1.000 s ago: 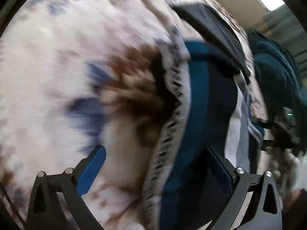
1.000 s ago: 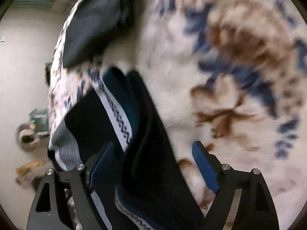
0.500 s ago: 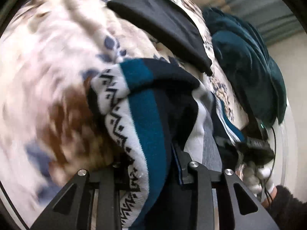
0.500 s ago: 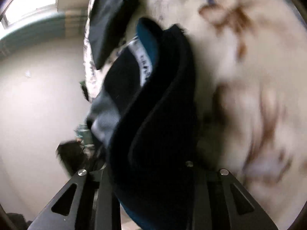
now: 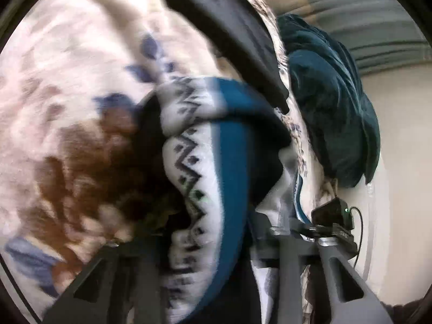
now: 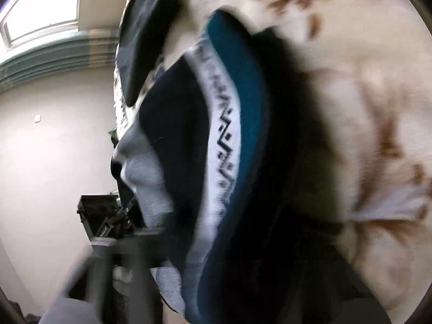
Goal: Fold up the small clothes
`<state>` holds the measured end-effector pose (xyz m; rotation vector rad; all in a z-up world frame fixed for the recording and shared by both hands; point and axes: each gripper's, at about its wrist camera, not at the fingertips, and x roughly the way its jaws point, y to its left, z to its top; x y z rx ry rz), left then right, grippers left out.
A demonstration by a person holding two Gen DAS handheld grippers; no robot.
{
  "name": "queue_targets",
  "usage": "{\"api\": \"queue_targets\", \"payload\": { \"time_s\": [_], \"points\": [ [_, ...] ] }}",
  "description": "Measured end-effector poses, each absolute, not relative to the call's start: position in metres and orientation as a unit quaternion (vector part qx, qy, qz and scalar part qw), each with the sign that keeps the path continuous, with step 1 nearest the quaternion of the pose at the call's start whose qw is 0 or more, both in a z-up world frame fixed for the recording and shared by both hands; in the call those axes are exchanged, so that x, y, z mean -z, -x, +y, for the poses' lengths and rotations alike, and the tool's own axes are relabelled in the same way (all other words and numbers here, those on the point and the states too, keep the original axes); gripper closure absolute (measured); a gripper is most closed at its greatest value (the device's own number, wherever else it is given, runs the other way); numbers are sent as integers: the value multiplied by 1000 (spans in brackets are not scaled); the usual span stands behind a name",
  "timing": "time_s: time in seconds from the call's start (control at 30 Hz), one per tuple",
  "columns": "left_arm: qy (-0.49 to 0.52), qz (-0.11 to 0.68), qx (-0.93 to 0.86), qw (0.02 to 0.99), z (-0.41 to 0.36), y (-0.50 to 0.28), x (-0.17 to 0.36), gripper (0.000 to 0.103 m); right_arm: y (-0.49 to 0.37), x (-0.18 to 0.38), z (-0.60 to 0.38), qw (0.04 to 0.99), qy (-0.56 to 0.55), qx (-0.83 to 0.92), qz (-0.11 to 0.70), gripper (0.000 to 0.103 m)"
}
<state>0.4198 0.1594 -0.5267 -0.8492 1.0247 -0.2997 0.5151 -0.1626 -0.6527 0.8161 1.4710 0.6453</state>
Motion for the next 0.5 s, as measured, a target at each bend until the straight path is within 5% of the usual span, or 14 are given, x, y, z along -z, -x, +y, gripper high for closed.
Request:
{"api": "queue_targets", "payload": {
  "time_s": [0.5],
  "points": [
    [347, 443, 204, 801, 210, -491, 422, 82, -553, 527, -145, 701, -366, -289, 539, 79]
  ]
}}
